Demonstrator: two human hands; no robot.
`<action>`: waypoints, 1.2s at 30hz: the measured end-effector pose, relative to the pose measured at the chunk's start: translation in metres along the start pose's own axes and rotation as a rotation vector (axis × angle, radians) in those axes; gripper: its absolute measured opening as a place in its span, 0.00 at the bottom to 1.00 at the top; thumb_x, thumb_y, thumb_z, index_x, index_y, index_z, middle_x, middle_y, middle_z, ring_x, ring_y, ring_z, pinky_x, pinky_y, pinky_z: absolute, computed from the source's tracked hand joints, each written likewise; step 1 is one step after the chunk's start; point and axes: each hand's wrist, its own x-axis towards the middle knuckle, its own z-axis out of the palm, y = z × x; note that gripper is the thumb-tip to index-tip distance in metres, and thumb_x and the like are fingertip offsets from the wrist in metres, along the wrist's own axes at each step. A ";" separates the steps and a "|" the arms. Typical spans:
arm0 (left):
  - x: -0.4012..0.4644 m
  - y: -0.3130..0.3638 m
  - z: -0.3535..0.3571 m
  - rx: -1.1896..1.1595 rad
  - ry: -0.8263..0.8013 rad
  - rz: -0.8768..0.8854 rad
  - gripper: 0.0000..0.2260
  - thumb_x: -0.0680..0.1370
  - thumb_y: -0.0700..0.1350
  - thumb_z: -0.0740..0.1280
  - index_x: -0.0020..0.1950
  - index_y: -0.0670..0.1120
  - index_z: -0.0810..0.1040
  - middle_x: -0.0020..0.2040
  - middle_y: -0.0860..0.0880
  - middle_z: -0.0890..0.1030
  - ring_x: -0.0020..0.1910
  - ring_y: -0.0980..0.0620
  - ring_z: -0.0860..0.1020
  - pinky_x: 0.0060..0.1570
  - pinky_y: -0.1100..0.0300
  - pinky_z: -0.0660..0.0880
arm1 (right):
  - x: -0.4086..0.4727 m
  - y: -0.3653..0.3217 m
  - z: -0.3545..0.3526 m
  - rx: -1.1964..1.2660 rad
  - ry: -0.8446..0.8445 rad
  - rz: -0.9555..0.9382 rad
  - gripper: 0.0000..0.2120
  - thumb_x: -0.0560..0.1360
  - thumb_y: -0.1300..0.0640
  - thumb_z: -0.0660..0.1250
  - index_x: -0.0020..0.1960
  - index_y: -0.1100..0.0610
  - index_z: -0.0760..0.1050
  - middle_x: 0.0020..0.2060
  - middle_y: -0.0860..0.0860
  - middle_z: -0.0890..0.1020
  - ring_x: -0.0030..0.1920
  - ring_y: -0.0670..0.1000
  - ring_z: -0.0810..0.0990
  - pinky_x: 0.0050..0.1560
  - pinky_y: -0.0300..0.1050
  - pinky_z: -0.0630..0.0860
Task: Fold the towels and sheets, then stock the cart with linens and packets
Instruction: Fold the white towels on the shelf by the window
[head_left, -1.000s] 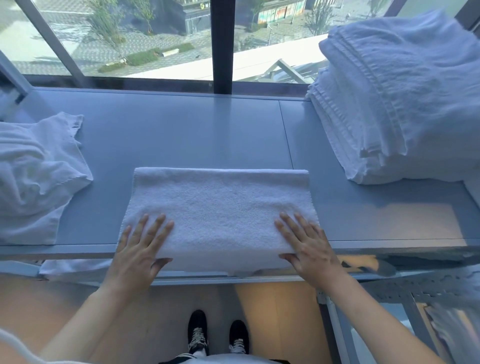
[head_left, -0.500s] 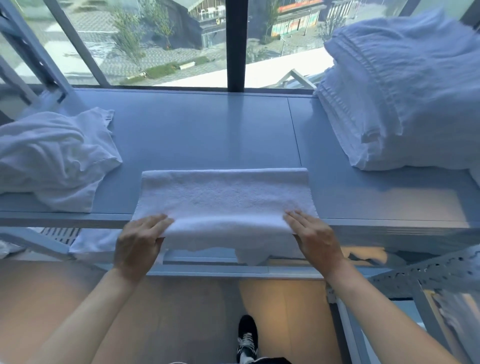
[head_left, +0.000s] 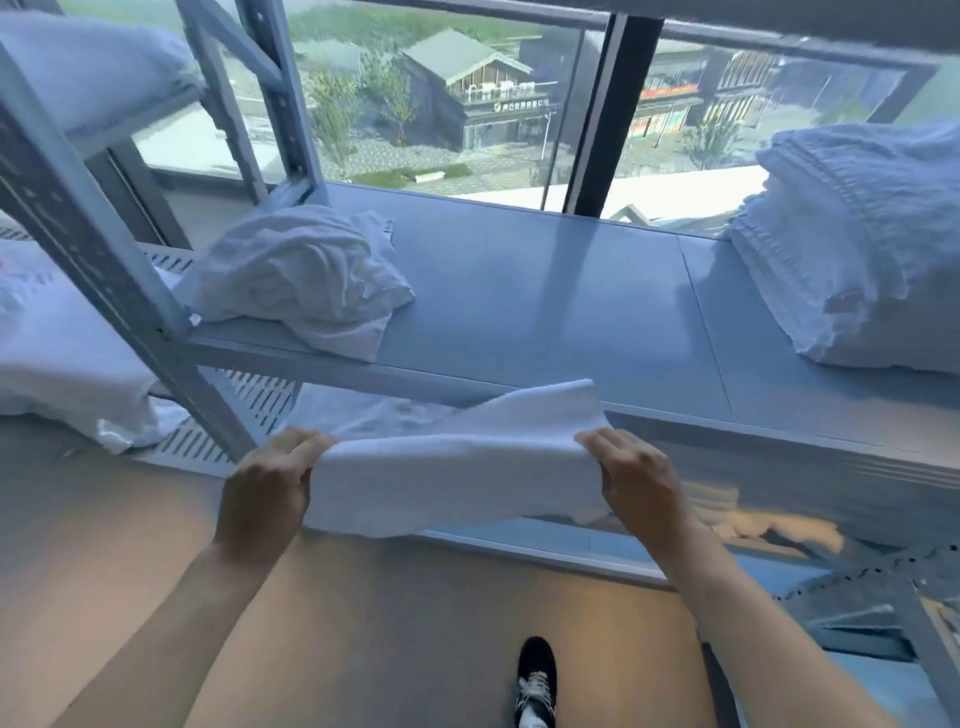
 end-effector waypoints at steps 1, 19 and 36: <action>-0.005 -0.004 -0.001 -0.008 -0.009 -0.003 0.21 0.72 0.31 0.73 0.60 0.50 0.82 0.55 0.51 0.82 0.48 0.43 0.81 0.40 0.49 0.79 | -0.004 -0.009 -0.003 -0.001 -0.002 0.006 0.24 0.64 0.75 0.72 0.56 0.56 0.82 0.46 0.51 0.85 0.45 0.57 0.84 0.39 0.48 0.79; 0.102 0.105 0.066 -0.197 0.000 0.134 0.11 0.75 0.33 0.73 0.52 0.46 0.82 0.46 0.48 0.83 0.43 0.39 0.82 0.35 0.50 0.76 | -0.053 0.100 -0.069 -0.082 0.037 0.379 0.21 0.68 0.75 0.70 0.55 0.56 0.83 0.47 0.51 0.86 0.48 0.58 0.84 0.42 0.47 0.78; 0.255 0.157 0.153 -0.064 -0.001 0.086 0.18 0.71 0.33 0.60 0.54 0.46 0.83 0.48 0.46 0.84 0.46 0.39 0.81 0.39 0.49 0.75 | 0.093 0.281 -0.023 -0.003 -0.045 0.344 0.17 0.71 0.72 0.65 0.54 0.56 0.81 0.46 0.54 0.83 0.47 0.62 0.81 0.41 0.52 0.77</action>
